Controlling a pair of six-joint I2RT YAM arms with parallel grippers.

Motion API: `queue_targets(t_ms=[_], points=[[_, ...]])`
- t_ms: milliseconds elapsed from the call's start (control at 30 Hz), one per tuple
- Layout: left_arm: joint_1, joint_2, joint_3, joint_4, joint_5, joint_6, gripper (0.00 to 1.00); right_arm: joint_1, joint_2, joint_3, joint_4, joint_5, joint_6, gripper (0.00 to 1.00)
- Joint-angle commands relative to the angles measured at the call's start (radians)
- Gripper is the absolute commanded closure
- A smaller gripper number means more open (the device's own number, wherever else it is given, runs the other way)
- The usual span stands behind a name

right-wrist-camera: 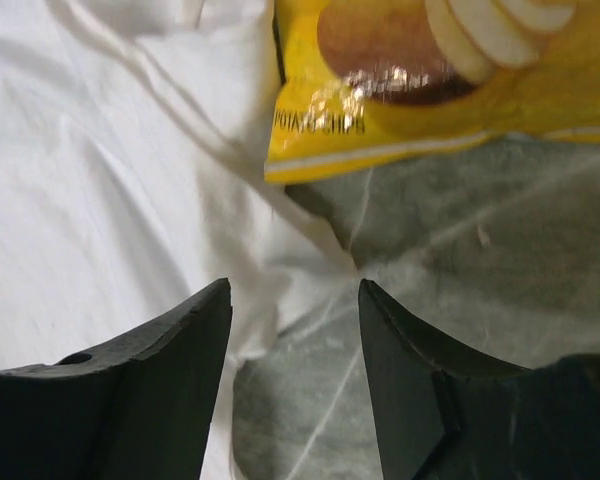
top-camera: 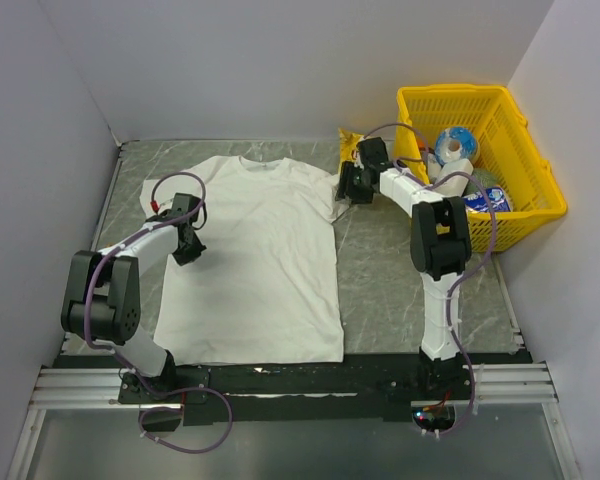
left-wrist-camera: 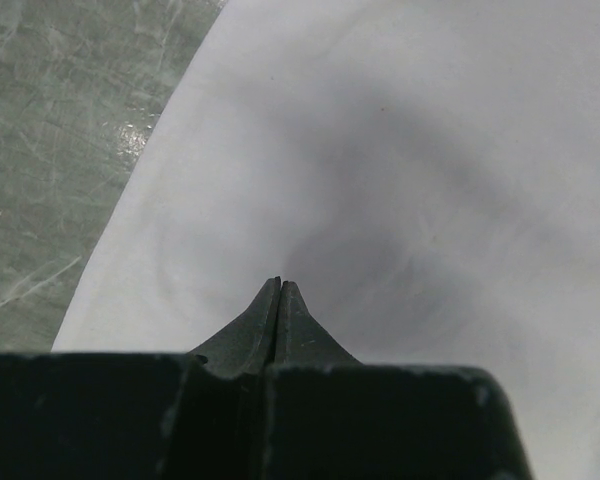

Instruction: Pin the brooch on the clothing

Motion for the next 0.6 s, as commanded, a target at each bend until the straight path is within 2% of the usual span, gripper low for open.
queue_targets(t_ms=[0, 133, 233, 267, 367, 433, 567], points=[[-0.007, 0.005, 0.011, 0.018, 0.009, 0.014, 0.99, -0.010, 0.075, 0.084, -0.019, 0.019, 0.032, 0.40], [-0.013, 0.003, 0.017, 0.017, 0.012, 0.016, 0.99, -0.010, 0.095, 0.093, -0.013, 0.030, 0.048, 0.45], [-0.016, 0.003, 0.024, 0.015, 0.010, 0.019, 0.99, -0.010, 0.126, 0.127, -0.042, 0.018, 0.046, 0.64], [-0.016, 0.003, 0.025, 0.014, 0.007, 0.017, 0.99, -0.010, 0.129, 0.133, -0.048, 0.016, 0.048, 0.79], [-0.018, 0.008, 0.027, 0.015, 0.010, 0.020, 0.99, -0.009, 0.097, 0.101, -0.031, 0.021, 0.052, 0.92], [-0.021, 0.017, 0.027, 0.018, 0.010, 0.022, 0.99, -0.010, 0.037, 0.051, -0.006, 0.018, 0.048, 0.96], [-0.026, 0.031, 0.024, 0.024, 0.012, 0.022, 0.99, -0.006, -0.061, 0.009, -0.012, 0.008, 0.020, 0.96]])
